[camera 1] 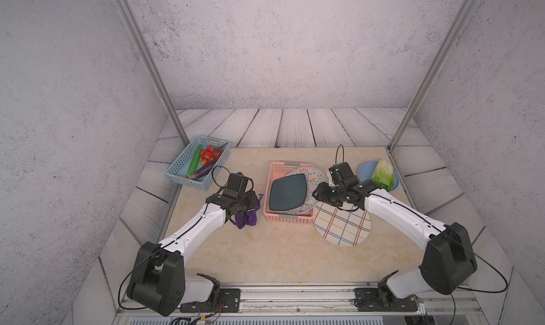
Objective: Wipe the wet plate dry
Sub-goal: Pick up the plate from the bin.
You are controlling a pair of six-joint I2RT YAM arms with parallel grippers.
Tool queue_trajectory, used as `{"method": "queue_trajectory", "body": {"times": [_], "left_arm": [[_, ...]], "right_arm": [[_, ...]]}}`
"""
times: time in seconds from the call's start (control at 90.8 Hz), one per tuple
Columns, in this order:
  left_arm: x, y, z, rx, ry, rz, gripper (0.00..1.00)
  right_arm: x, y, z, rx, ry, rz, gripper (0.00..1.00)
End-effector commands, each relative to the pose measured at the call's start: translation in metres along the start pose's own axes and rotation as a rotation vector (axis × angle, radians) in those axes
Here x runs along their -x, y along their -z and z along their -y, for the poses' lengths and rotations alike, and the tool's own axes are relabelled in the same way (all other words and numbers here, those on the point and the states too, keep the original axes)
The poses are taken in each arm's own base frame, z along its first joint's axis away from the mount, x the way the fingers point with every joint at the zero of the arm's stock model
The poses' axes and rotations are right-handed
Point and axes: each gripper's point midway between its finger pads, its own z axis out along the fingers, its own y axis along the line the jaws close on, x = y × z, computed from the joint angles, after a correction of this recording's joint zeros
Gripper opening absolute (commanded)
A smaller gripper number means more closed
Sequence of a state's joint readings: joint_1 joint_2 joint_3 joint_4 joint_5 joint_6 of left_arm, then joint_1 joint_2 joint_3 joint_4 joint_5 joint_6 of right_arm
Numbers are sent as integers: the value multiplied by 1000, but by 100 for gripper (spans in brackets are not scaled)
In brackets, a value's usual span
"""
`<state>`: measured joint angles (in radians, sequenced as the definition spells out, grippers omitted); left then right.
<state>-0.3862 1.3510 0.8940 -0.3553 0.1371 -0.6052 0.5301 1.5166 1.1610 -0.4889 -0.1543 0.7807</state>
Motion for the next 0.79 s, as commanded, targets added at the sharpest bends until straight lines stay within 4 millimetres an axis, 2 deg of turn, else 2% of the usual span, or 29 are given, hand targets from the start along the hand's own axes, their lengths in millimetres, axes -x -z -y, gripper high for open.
{"method": "queue_trajectory", "body": {"times": [0.0, 0.231, 0.429, 0.594, 0.683, 0.738, 0.782], "left_arm": [[-1, -10, 6, -53, 0, -9, 0], [-12, -26, 10, -101, 30, -51, 0], [-24, -41, 6, -110, 46, -84, 0], [-28, -48, 8, -132, 55, -106, 0], [-29, -47, 12, -153, 62, -106, 0], [-28, -43, 13, -156, 61, -101, 0], [-25, -38, 13, -154, 57, -88, 0]], "right_arm": [[12, -11, -6, -2, 14, 27, 49], [11, -55, -3, -34, 2, -55, 54], [-5, -94, -7, 2, -24, -128, 53], [-14, -111, -14, 75, -70, -157, 51], [-11, -112, -16, 102, -77, -139, 44], [-10, -112, -18, 111, -79, -132, 36], [-9, -111, -20, 120, -73, -126, 26]]}}
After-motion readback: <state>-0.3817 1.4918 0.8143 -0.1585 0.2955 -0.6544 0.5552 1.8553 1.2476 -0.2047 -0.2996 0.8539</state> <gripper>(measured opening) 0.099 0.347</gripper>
